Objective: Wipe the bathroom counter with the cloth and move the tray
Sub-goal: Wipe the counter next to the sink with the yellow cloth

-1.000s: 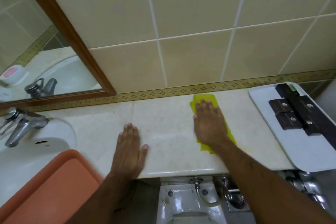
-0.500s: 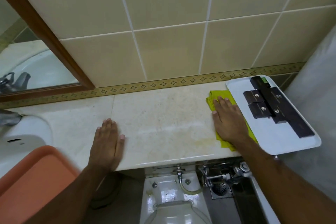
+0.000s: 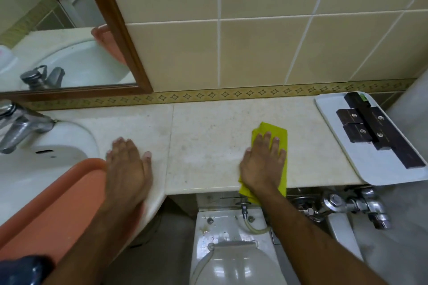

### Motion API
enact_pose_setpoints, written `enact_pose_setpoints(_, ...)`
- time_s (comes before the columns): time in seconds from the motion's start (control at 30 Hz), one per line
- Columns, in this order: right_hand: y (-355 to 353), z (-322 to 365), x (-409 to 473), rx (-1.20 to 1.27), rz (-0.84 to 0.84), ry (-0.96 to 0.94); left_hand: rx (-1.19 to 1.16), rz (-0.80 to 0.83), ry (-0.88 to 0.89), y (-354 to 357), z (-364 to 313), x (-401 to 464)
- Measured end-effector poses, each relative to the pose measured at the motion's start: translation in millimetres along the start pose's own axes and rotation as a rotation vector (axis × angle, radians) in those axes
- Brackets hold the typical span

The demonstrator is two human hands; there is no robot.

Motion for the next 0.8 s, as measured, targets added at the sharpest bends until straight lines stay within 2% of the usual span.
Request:
enact_pose_setpoints(0.13,9.7,80.2,-15.5,-0.002,0.006,-0.118,0.000,-0.002,-0.042,-7.8,43.3,-26.8)
enact_pose_setpoints(0.3,18.5,172.2,-36.5,0.054,0.012,-0.271,-0.070,-0.042,-0.042,-0.4,49.2,-30.3)
enact_pose_setpoints(0.47,20.0,248.3,-76.2,0.147,0.014,-0.659,-0.047,-0.074,-0.020,-0.7,46.7,-31.0)
enact_pose_setpoints(0.53,20.5,253.1,-84.7,0.196,0.056,-0.779,-0.061,-0.064,-0.037,-1.8,46.5,-29.6)
enact_pose_setpoints(0.7,6.2,232.3,-87.2,0.517,0.333,-0.829,0.005,-0.045,-0.024,-6.4,39.2,-32.5)
enact_pose_setpoints(0.8,-5.1,206.6,-95.9,0.502,0.445,-0.932,0.092,0.011,-0.016,-13.7,33.0,-31.6)
Point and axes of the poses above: each hand's wrist, its own x-axis towards the middle knuckle, its own y-axis out of the palm, z = x × y, the point moved 7 cm from there along x, towards the middle knuckle, and after that the axes turned 12 degrees about -x, right-handed, at the moved point
